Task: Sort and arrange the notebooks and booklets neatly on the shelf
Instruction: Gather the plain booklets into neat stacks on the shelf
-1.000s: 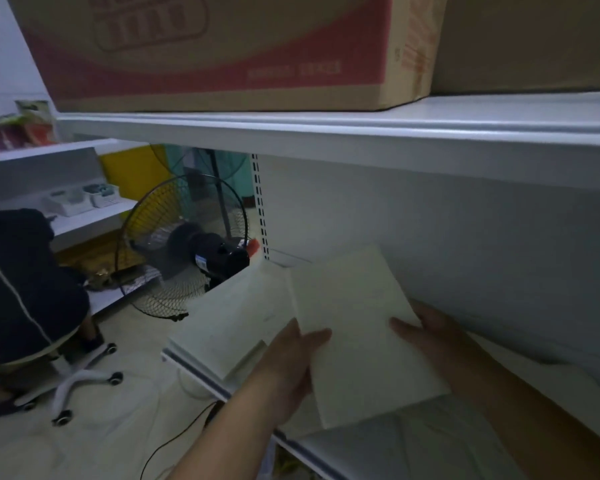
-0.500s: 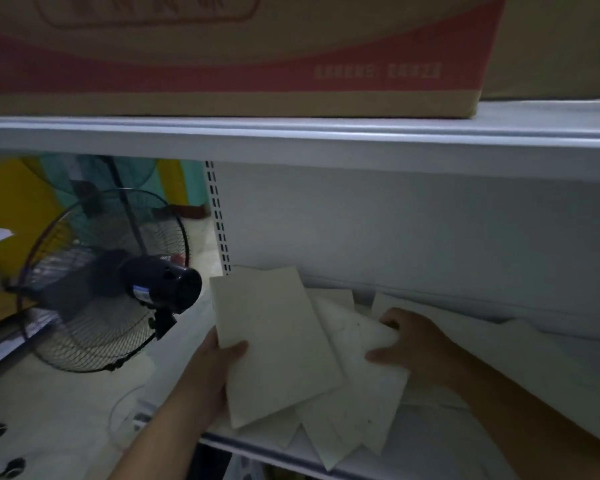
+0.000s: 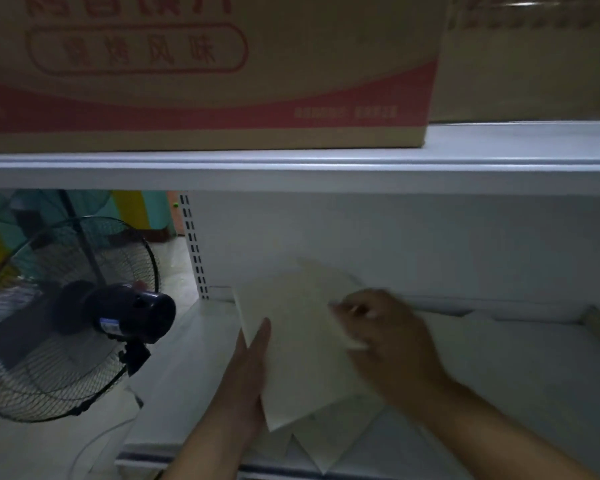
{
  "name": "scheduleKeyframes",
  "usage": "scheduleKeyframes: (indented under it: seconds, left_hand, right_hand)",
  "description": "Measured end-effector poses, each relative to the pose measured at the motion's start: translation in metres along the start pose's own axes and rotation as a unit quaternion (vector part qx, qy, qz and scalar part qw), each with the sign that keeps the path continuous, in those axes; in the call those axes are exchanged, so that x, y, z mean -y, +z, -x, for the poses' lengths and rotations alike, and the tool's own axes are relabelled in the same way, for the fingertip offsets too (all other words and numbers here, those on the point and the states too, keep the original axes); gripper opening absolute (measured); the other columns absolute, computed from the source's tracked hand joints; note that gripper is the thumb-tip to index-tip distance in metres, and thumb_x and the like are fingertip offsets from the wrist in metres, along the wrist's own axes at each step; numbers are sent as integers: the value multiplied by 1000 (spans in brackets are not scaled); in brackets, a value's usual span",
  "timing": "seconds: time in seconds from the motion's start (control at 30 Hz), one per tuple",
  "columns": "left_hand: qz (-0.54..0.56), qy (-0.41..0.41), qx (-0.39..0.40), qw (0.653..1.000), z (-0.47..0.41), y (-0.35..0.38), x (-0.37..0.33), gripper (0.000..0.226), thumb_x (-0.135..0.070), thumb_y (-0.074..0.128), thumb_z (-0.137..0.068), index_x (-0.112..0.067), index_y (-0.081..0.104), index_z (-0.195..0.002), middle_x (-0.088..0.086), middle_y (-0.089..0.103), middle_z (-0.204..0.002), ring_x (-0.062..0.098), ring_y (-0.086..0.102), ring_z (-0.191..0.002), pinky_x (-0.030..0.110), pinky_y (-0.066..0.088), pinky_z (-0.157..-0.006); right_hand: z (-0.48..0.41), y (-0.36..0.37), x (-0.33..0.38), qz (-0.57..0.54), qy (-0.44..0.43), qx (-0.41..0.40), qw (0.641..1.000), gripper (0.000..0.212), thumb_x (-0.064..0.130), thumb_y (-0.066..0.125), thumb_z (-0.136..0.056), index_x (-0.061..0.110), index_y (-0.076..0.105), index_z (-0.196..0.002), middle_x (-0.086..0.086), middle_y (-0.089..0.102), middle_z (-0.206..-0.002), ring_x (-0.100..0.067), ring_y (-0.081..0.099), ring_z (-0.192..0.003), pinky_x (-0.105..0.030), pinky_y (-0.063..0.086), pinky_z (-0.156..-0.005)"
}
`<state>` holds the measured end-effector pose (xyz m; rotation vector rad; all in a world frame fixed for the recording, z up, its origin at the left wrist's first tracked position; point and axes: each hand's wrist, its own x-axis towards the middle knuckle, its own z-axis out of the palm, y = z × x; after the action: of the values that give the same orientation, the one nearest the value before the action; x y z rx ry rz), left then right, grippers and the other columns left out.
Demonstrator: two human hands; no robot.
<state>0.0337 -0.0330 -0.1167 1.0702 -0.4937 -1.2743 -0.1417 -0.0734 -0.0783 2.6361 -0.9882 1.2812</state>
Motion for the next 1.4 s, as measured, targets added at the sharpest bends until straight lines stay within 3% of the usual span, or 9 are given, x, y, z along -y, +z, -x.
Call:
scheduleKeyframes:
  seconds: [0.13, 0.27, 0.4, 0.57, 0.8, 1.03, 1.13, 1.27, 1.4]
  left_hand:
    - [13, -3, 14, 1000, -2, 19, 9, 34, -27, 54, -92, -20, 54, -125, 17, 69, -105, 34, 68, -87, 39, 57, -65]
    - [23, -17, 22, 999, -1, 19, 18, 38, -8, 54, -88, -13, 54, -126, 24, 67, -105, 38, 67, -82, 43, 59, -62]
    - [27, -4, 5, 1000, -1, 27, 20, 36, -18, 55, -89, -18, 55, -125, 20, 69, -107, 40, 66, -94, 48, 57, -74]
    - [-19, 14, -44, 999, 0, 20, 5, 18, -26, 52, -95, -26, 55, -113, 6, 68, -89, 27, 64, -81, 35, 52, -62]
    - [-72, 22, -58, 995, 9, 3, -12, 24, -22, 51, -96, -28, 51, -119, 11, 66, -101, 32, 64, -85, 40, 51, -65]
    - [-172, -69, 99, 978, 25, 26, -5, 27, -38, 53, -91, -14, 63, -97, 7, 74, -69, 18, 71, -62, 25, 53, -53]
    - [-163, -80, 171, 968, 21, 24, 3, 63, -11, 77, -65, -8, 56, -124, 21, 71, -104, 38, 69, -92, 41, 59, -70]
    - [-119, -40, 113, 986, 13, 15, 4, 46, -2, 72, -71, -12, 61, -115, 22, 71, -99, 42, 69, -83, 45, 58, -61]
    - [-91, 2, 22, 996, 3, 3, -3, 20, -17, 59, -89, -23, 59, -108, 14, 72, -91, 34, 70, -75, 38, 57, -53]
  right_hand:
    - [27, 34, 10, 57, -100, 115, 987, 49, 31, 50, -68, 25, 63, -115, 7, 59, -97, -14, 48, -81, -20, 43, -56]
    - [38, 42, -3, 60, -128, 146, 979, 52, 32, 51, -68, 26, 58, -118, 6, 56, -99, -14, 45, -82, -21, 43, -59]
    - [36, 33, -15, 34, -138, 128, 981, 48, 32, 48, -70, 27, 59, -116, 6, 60, -98, -15, 54, -81, -21, 45, -61]
    - [-23, -15, -39, -148, 190, -38, 970, 18, 36, 62, -88, 23, 72, -94, 9, 68, -78, -6, 61, -70, -6, 39, -64]
    - [-73, -92, -85, -300, 240, 153, 910, 10, 30, 63, -86, 24, 67, -79, 11, 68, -69, 2, 64, -59, -11, 46, -48]
    - [-77, -16, -60, -158, 113, 316, 929, 33, 43, 74, -75, 10, 71, -82, -6, 70, -81, -16, 66, -75, -26, 48, -63]
    - [-70, 7, -54, -111, 93, 278, 950, 38, 47, 73, -75, 11, 72, -87, -2, 70, -87, -16, 64, -79, -28, 48, -69]
    - [-47, 5, -74, 10, 164, 94, 982, 26, 42, 59, -88, 22, 66, -103, 3, 67, -107, -15, 63, -97, -25, 44, -79]
    - [7, -7, -113, 99, 286, 358, 883, 67, 55, 64, -79, 22, 45, -135, -2, 43, -143, -19, 42, -130, -27, 35, -102]
